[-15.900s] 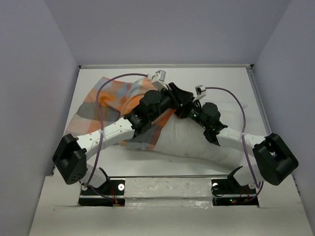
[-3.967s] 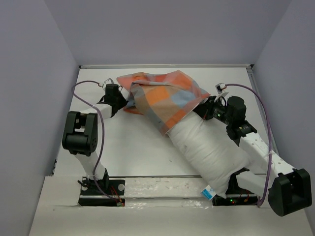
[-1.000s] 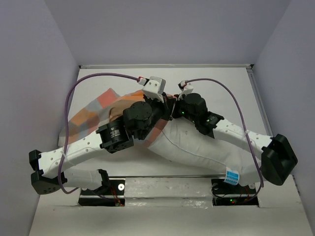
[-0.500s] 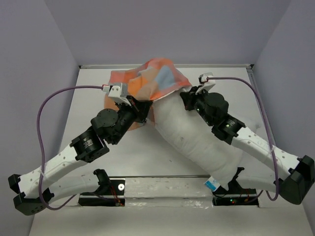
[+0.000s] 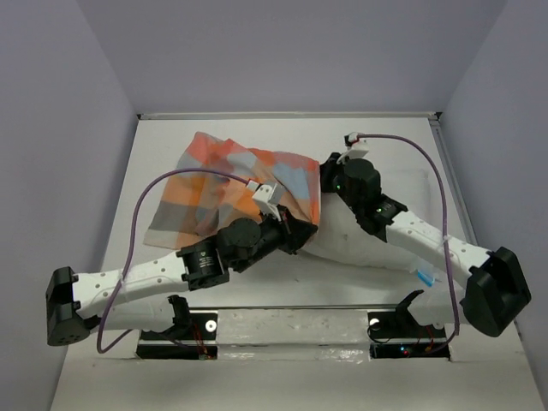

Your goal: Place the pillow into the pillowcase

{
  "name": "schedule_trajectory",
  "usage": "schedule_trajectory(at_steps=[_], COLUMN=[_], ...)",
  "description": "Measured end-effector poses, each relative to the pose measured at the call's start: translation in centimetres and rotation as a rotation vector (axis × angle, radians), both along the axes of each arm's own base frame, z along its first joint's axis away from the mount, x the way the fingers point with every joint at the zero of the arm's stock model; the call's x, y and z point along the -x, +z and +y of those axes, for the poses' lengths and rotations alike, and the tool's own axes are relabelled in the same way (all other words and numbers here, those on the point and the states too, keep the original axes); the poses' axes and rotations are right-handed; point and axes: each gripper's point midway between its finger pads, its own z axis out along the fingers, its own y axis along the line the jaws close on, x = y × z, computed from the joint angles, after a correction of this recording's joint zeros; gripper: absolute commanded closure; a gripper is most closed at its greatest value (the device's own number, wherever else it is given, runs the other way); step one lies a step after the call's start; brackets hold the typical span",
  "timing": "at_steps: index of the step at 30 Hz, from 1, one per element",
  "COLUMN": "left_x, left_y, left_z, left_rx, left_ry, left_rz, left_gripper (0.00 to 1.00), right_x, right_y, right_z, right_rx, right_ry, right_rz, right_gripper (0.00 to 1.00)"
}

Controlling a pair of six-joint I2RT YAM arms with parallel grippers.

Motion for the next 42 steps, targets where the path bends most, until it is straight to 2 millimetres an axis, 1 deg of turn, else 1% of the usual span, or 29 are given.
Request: schedule_trajectory(at_steps=[1,4,5,6,8,9,10,12,14,15,16,17,18,19,21,22,23,24,26,28,30,31,33,34,36,37,39,40,42], left_x=[0.6,0.7,0.6,0.5,0.4,0.3,0.4,0.7,0.7,0.7,0.5,0.4,0.2,-0.1,-0.7,-1.8,-2.8,-3.9,-6.0,-8.4,-10.2,-11.3,-12.5,-13.1,-13.7,-14.1,-14.8,-15.1,-15.7], left_y=[-0.7,-3.4,-5.0,-6.6,-8.6,-9.2,-9.8,-9.9,-8.0,-6.4,-4.8,-1.5,0.9,3.3,6.9,8.6,9.8,10.7,10.7,9.5,7.3,4.6,-0.2,-3.1,-7.2,-8.5,-9.5,-9.5,-8.7], left_z=[0.8,1.9,1.9,1.6,1.2,1.0,0.7,0.4,0.2,0.0,0.1,0.3,1.0,1.8,3.1,3.8,4.4,4.9,4.8,3.2,1.1,-0.6,-2.5,-3.1,-3.3,-3.1,-2.8,-2.7,-2.5], left_rx=[0.022,0.032,0.012,-0.014,-0.066,-0.076,-0.095,-0.118,-0.124,-0.111,-0.099,-0.048,-0.022,0.01,0.05,0.042,0.037,0.016,-0.051,-0.168,-0.282,-0.376,-0.537,-0.632,-0.771,-0.826,-0.878,-0.891,-0.89], left_ry=[0.0,0.032,0.042,0.049,0.055,0.055,0.047,0.026,0.014,0.008,0.011,0.016,0.032,0.058,0.103,0.154,0.197,0.241,0.312,0.357,0.366,0.358,0.333,0.319,0.308,0.308,0.322,0.33,0.348], left_rz=[0.018,0.071,0.094,0.116,0.135,0.145,0.146,0.138,0.115,0.096,0.074,0.039,0.01,-0.019,-0.059,-0.083,-0.103,-0.122,-0.142,-0.163,-0.172,-0.169,-0.16,-0.152,-0.14,-0.137,-0.139,-0.143,-0.155], left_gripper=[1.0,0.99,0.92,0.7,0.43,0.19,0.12,0.06,0.06,0.07,0.08,0.08,0.09,0.11,0.13,0.14,0.14,0.15,0.17,0.17,0.17,0.16,0.16,0.16,0.16,0.16,0.16,0.17,0.21], right_x=[0.1,0.1,0.1,0.2,0.8,1.5,2.0,3.6,5.1,5.8,6.3,6.8,7.3,7.8,8.2,8.2,8.1,7.9,7.8,7.8,7.6,7.6,7.4,7.4,7.4,7.4,7.7,7.8,8.0], right_y=[0.6,2.1,2.3,2.3,1.6,0.7,0.1,-2.2,-3.9,-4.1,-3.8,-3.4,-2.9,-2.7,-2.7,-2.8,-2.7,-2.6,-2.1,-1.8,-1.4,-1.3,-1.6,-2.0,-2.8,-3.3,-3.9,-4.0,-4.0], right_z=[-0.7,-2.0,-2.0,-1.8,-1.0,-0.5,-0.2,0.3,0.4,0.3,0.1,0.0,-0.1,-0.2,-0.4,-0.5,-0.7,-1.1,-2.0,-3.3,-5.2,-5.9,-7.6,-8.5,-9.9,-10.5,-11.0,-11.1,-11.2], right_rx=[-0.011,-0.043,-0.052,-0.064,-0.08,-0.084,-0.09,-0.094,-0.101,-0.111,-0.122,-0.134,-0.144,-0.141,-0.122,-0.106,-0.086,-0.062,-0.029,0.008,0.054,0.07,0.104,0.128,0.163,0.176,0.187,0.191,0.189], right_ry=[-0.013,-0.041,-0.036,-0.019,0.015,0.038,0.054,0.098,0.131,0.147,0.158,0.17,0.182,0.195,0.206,0.202,0.196,0.175,0.137,0.087,0.018,-0.006,-0.06,-0.09,-0.126,-0.146,-0.158,-0.157,-0.155], right_rz=[-0.008,-0.031,-0.033,-0.028,-0.016,-0.003,0.006,0.046,0.076,0.079,0.071,0.06,0.049,0.049,0.057,0.072,0.084,0.092,0.096,0.097,0.098,0.1,0.11,0.124,0.146,0.157,0.168,0.171,0.169], right_gripper=[1.0,1.0,1.0,1.0,1.0,1.0,1.0,1.0,1.0,0.98,0.9,0.79,0.57,0.51,0.45,0.45,0.45,0.44,0.43,0.38,0.33,0.33,0.32,0.32,0.31,0.31,0.31,0.31,0.3])
